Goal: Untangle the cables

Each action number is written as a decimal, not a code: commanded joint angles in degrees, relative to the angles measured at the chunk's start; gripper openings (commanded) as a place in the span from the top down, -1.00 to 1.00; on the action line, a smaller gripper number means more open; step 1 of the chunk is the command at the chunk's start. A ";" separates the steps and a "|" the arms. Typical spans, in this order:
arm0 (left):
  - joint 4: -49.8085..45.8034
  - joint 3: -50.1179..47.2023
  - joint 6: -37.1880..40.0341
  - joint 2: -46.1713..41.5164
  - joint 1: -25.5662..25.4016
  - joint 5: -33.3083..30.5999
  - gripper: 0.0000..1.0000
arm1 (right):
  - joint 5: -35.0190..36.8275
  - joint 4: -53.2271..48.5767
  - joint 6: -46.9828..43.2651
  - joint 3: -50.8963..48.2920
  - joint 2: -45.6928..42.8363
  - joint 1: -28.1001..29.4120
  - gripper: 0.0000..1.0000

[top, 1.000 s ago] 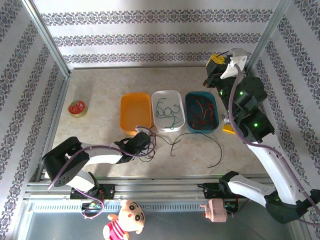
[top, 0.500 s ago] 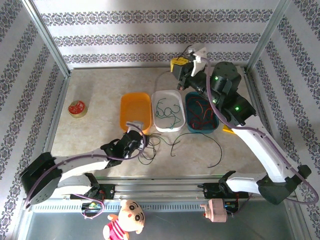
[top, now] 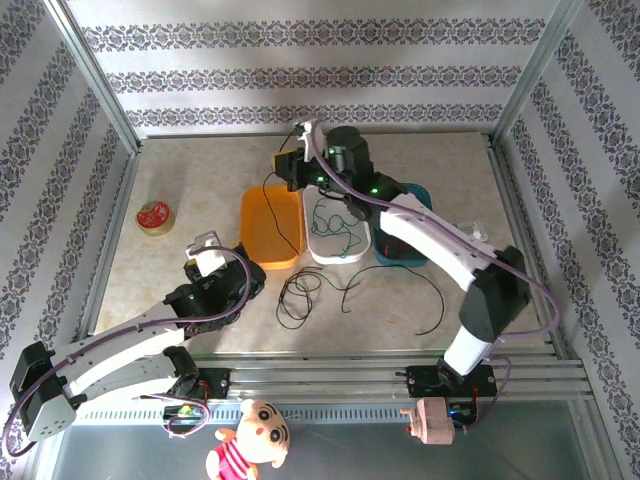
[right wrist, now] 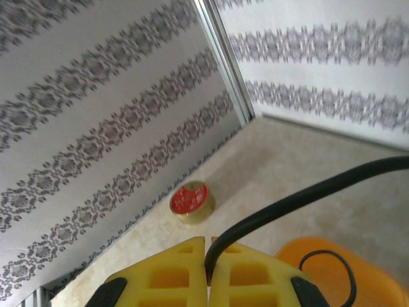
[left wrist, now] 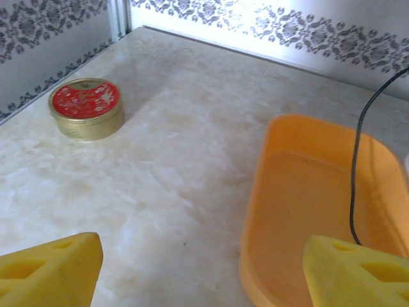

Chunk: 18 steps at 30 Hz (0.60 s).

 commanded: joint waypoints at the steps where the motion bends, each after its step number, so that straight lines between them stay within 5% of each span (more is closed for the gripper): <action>1: -6.98 -0.75 -4.98 -0.04 -0.58 -2.45 -0.63 | -2.43 3.60 5.04 -0.95 3.38 0.28 1.00; 18: -3.56 -1.47 1.04 -0.54 -0.58 1.80 -0.65 | -1.18 -10.54 5.75 -2.39 13.91 4.09 0.97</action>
